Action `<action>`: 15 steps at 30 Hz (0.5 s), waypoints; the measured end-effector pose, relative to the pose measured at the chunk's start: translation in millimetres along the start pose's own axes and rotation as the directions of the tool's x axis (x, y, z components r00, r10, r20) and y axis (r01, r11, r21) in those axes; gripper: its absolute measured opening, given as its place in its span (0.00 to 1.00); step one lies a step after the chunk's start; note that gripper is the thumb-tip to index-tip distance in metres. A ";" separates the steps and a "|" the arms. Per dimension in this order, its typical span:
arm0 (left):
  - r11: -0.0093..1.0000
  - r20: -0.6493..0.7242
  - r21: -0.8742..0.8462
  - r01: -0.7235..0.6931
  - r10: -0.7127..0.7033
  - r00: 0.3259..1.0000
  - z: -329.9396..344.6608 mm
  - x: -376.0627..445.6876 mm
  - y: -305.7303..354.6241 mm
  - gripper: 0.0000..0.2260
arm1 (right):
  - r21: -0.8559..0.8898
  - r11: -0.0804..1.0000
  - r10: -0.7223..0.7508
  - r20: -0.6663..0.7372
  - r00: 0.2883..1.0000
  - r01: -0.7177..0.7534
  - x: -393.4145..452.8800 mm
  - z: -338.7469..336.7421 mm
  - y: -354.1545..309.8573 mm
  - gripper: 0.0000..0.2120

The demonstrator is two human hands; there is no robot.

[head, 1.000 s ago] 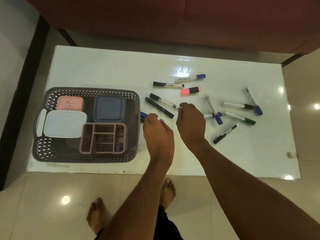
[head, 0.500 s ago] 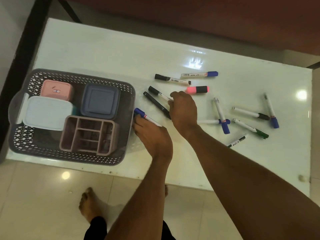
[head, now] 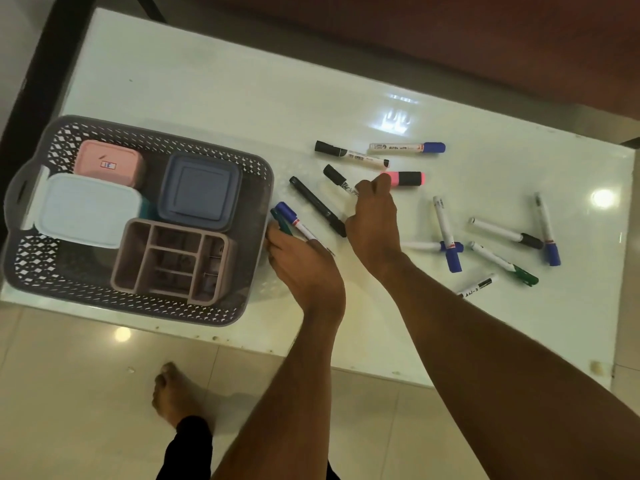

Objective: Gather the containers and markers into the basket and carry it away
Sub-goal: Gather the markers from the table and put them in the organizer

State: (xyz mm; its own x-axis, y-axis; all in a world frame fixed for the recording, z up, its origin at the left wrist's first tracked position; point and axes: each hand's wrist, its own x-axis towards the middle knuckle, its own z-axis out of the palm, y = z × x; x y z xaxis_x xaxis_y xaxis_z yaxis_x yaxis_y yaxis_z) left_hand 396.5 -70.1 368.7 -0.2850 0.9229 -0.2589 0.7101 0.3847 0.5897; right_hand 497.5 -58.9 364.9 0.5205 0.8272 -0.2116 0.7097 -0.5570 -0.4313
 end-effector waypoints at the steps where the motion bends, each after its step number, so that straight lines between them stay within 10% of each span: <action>1: 1.000 -0.012 -0.001 0.003 -0.003 1.000 0.5 0.7 1.8 0.24 | 0.008 1.000 0.012 -0.011 1.000 -0.012 -0.5 0.1 -0.4 0.18; 15: 0.988 0.080 0.138 0.063 -0.075 0.994 13.2 19.4 8.2 0.21 | -0.002 0.995 -0.103 0.092 0.990 0.103 6.6 15.4 -16.4 0.13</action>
State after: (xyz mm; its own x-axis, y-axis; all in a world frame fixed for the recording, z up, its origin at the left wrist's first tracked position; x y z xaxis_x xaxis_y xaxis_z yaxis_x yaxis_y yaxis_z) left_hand 405.2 -49.3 358.4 -0.2851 0.8873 -0.3626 0.7726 0.4366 0.4609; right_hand 482.0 -43.1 357.1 0.3992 0.8834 -0.2456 0.7607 -0.4686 -0.4491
